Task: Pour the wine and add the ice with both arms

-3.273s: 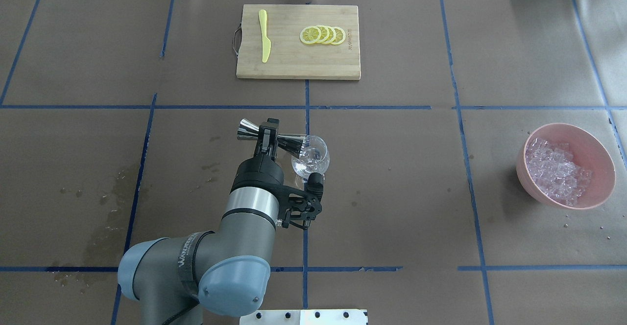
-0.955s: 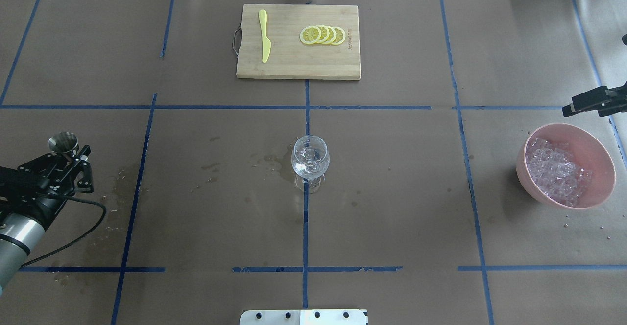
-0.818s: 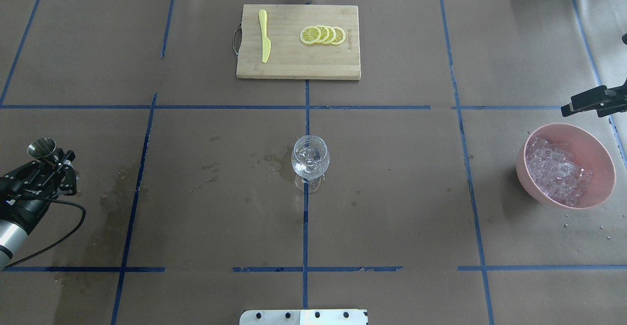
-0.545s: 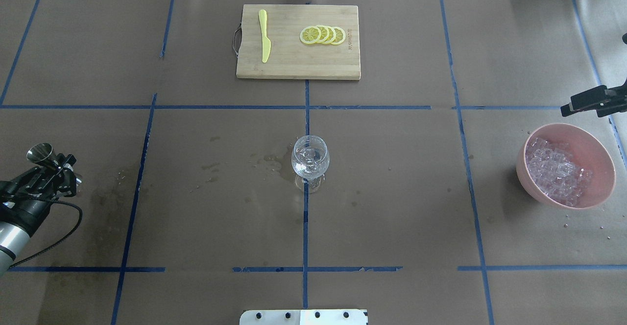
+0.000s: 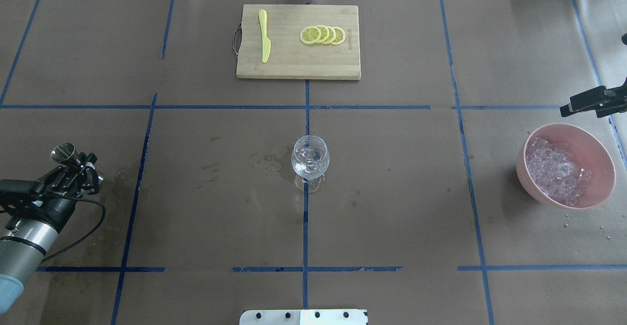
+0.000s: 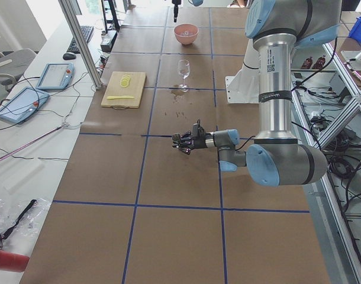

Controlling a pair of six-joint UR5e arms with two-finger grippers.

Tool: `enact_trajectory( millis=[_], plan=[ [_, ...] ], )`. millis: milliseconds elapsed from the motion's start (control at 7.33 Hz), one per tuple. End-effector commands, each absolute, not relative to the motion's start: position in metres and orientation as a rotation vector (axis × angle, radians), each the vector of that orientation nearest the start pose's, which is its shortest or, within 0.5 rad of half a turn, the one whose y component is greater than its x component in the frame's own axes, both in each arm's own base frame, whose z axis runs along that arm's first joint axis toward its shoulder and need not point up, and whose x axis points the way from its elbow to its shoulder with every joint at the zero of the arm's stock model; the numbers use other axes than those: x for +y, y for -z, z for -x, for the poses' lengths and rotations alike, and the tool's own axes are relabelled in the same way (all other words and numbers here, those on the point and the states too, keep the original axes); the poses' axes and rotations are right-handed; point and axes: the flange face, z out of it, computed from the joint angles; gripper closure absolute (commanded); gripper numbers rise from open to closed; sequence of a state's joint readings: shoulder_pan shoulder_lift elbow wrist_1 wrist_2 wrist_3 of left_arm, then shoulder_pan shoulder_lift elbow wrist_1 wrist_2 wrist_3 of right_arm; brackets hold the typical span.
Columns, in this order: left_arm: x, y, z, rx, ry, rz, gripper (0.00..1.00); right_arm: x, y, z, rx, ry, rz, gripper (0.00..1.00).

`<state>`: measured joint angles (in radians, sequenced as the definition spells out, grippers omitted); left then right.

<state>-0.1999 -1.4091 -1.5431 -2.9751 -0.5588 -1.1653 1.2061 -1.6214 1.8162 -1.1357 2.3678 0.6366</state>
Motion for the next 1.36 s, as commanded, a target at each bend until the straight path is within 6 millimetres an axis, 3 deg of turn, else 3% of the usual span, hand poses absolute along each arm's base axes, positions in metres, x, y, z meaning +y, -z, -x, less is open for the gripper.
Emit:
enact_trajectory(
  millis=[0, 136, 273, 409, 1227],
  plan=[
    [-0.296, -0.571, -0.353, 0.705, 0.402, -1.239, 0.98, -0.475, -0.508, 0.115, -0.961, 0.002, -0.152, 0.00],
    [-0.296, -0.569, -0.354, 0.709, 0.405, -1.239, 0.91, -0.475, -0.509, 0.115, -0.960, 0.001, -0.150, 0.00],
    [-0.296, -0.568, -0.356, 0.715, 0.407, -1.239, 0.78, -0.475, -0.509, 0.115, -0.959, 0.001, -0.151, 0.00],
    [-0.296, -0.568, -0.356, 0.720, 0.411, -1.236, 0.75, -0.475, -0.509, 0.115, -0.960, 0.001, -0.150, 0.00],
    [-0.288, -0.584, -0.363, 0.731, 0.401, -1.212, 0.67, -0.475, -0.509, 0.115, -0.959, 0.001, -0.151, 0.00]
  ],
)
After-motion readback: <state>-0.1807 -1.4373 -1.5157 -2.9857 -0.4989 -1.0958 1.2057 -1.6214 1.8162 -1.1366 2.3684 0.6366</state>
